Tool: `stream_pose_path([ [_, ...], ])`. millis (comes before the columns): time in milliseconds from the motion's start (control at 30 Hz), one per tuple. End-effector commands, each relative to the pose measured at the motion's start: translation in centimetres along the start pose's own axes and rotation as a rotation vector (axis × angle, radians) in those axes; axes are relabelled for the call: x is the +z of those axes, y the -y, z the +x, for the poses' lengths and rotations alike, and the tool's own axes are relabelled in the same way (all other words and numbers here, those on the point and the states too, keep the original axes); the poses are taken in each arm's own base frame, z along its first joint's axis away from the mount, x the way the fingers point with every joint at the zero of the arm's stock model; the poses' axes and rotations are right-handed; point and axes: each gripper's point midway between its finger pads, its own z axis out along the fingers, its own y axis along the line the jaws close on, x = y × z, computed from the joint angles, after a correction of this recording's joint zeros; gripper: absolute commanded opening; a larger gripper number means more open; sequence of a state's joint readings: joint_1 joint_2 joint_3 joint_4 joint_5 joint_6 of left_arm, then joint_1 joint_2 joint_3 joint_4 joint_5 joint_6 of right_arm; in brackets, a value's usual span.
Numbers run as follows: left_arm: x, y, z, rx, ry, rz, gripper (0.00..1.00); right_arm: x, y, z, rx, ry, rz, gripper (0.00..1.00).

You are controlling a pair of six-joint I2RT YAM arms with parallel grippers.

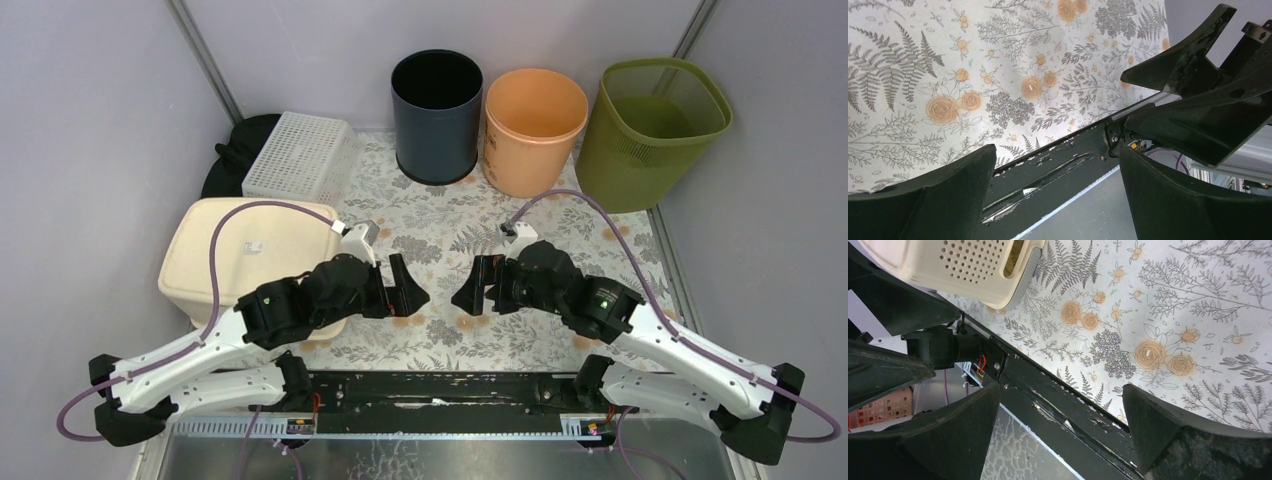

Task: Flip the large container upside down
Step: Turn the container upside down at the center of the board.

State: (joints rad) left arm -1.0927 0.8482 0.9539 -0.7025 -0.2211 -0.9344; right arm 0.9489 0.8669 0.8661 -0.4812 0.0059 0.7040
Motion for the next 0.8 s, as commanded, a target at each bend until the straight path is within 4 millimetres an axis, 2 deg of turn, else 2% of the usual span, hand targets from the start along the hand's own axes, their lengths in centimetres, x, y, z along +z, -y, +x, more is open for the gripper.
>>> stream_pose_path([
  [0, 1.0, 0.2, 0.0, -0.055, 0.032, 0.019, 1.00, 1.2, -1.8, -0.4, 0.042, 0.020, -0.090, 0.99],
  [133, 1.5, 0.5, 0.0, -0.038, 0.042, 0.038, 1.00, 2.5, -2.2, 0.6, 0.035, -0.042, -0.109, 1.00],
  [433, 1.7, 0.7, 0.3, -0.005, 0.010, 0.035, 1.00, 4.4, -1.8, 1.6, 0.044, -0.069, -0.114, 0.99],
  [767, 2.3, 1.2, 0.7, -0.014, -0.007, 0.054, 1.00, 4.0, -2.1, 1.8, 0.059, -0.075, -0.133, 0.99],
])
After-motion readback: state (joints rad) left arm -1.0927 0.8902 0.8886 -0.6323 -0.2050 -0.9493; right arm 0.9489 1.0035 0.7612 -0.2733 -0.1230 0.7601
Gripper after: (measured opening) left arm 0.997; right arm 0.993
